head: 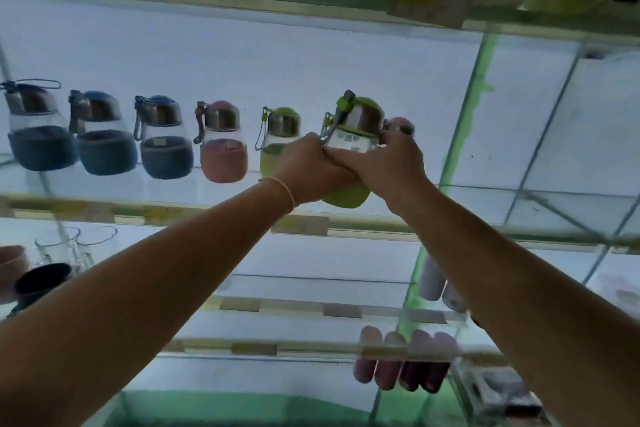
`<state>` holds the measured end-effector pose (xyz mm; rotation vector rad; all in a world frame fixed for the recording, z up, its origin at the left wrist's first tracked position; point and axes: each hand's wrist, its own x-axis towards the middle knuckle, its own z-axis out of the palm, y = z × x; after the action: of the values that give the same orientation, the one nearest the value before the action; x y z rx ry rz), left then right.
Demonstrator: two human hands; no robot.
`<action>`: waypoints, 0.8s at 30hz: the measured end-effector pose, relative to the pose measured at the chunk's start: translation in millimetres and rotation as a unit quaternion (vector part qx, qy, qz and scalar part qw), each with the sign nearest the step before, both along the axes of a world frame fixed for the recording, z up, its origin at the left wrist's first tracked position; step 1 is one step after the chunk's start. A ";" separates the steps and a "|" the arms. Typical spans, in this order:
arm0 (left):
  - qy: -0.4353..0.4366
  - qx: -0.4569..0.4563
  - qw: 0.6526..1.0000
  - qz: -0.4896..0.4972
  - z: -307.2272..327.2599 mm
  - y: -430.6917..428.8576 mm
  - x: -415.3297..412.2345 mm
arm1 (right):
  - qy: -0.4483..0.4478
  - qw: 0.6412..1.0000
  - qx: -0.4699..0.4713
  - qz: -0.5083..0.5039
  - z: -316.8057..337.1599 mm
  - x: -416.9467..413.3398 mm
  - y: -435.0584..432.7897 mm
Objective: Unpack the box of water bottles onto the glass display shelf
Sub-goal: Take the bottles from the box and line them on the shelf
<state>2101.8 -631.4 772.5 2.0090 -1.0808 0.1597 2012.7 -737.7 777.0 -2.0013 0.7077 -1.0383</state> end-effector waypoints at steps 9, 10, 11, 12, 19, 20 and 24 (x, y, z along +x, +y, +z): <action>0.004 0.035 0.999 -0.030 -4.9 -94.4 -55.7 | 0.024 0.997 0.007 -0.068 -12.9 -56.3 -86.2; 0.009 0.029 0.999 -0.038 -6.4 -103.0 -60.5 | 0.026 0.997 0.006 -0.075 -14.3 -60.3 -94.8; 0.014 0.023 0.999 -0.046 -9.2 -112.6 -64.1 | 0.029 0.996 0.004 -0.083 -15.9 -64.0 -103.5; 0.023 0.017 0.998 -0.050 -11.0 -121.0 -68.3 | 0.032 0.995 0.003 -0.091 -17.2 -67.8 -111.9; 0.056 0.040 0.998 -0.011 -17.1 -175.7 -85.5 | 0.055 0.991 -0.004 -0.122 -26.4 -82.6 -159.5; 0.074 0.036 0.996 -0.026 -17.6 -180.9 -85.6 | 0.059 0.991 -0.009 -0.123 -26.6 -82.5 -164.7; 0.072 0.016 0.995 -0.060 -17.4 -201.7 -82.5 | 0.082 0.989 -0.027 -0.122 -21.8 -78.6 -184.6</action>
<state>2019.3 -833.1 755.0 1.9452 -1.1128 -0.0657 1934.1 -922.3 755.1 -2.1014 1.0438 -1.0490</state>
